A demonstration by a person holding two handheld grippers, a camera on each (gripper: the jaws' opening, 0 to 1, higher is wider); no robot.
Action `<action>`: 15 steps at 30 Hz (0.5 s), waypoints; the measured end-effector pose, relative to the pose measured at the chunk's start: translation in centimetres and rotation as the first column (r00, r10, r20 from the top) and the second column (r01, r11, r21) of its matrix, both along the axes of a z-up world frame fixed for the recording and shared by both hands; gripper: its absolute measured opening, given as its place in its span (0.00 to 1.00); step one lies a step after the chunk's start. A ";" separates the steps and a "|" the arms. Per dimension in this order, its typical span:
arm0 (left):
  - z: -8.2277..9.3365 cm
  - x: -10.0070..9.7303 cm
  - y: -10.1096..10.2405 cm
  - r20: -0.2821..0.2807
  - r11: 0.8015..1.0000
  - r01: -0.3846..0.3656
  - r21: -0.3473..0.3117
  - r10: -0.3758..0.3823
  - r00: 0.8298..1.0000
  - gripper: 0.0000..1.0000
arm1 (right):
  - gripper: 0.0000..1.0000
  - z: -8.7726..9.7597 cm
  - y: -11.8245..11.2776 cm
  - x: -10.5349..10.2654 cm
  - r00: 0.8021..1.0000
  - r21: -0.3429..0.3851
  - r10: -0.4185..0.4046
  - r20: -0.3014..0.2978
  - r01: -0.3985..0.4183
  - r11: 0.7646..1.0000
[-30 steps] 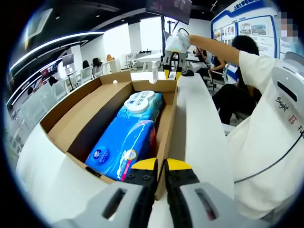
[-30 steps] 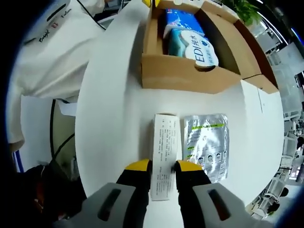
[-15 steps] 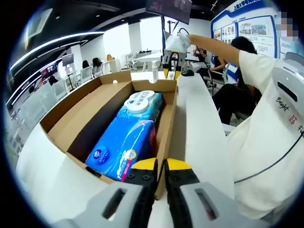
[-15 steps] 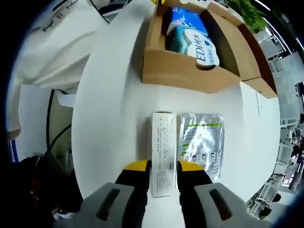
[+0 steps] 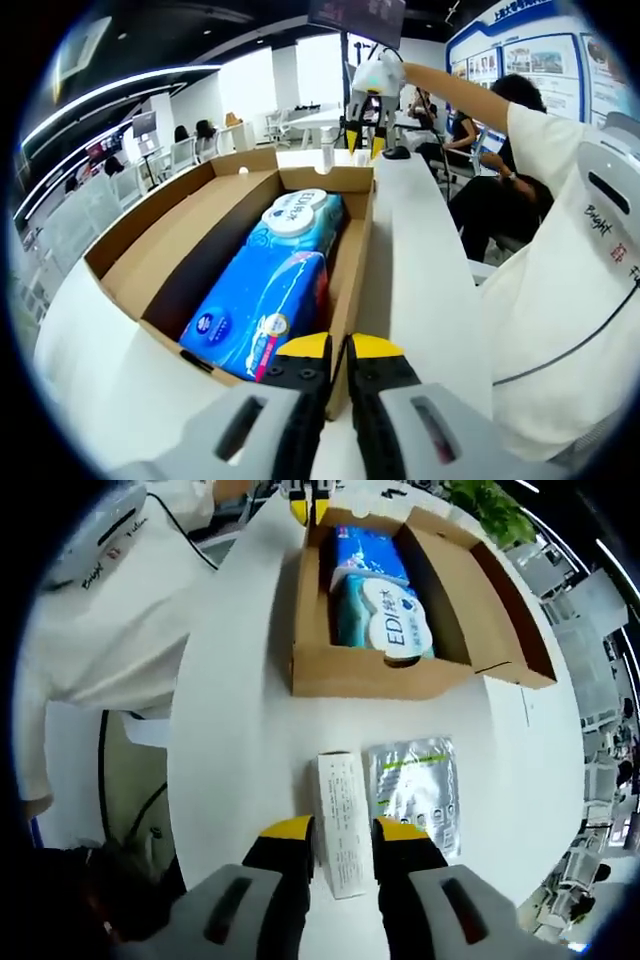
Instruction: Operate the shoe box by opening the lid, removing the specified soft item, and placing it in the target area until the item is outside and the box remains undamaged.
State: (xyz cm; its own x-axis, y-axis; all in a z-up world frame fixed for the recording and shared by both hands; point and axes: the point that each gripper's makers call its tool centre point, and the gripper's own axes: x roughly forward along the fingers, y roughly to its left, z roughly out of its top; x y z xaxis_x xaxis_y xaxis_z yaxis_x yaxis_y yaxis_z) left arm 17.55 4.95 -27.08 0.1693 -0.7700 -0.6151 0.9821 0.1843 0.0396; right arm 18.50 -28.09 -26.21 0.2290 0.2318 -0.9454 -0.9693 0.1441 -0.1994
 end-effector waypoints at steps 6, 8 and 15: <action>0.0 0.0 0.0 -0.007 1.000 0.011 0.010 -0.011 1.000 0.06 | 0.22 2.7 2.3 1.2 0.994 0.178 -0.111 0.018 0.106 0.978; 0.0 -0.1 0.0 -0.005 1.000 0.012 0.009 -0.012 1.000 0.06 | 0.24 3.1 2.7 1.2 0.993 0.177 -0.115 0.021 0.110 0.978; 0.0 0.0 0.0 -0.003 1.000 0.016 0.004 -0.016 1.000 0.05 | 0.24 4.7 4.3 1.5 0.992 0.198 -0.105 0.064 0.090 0.976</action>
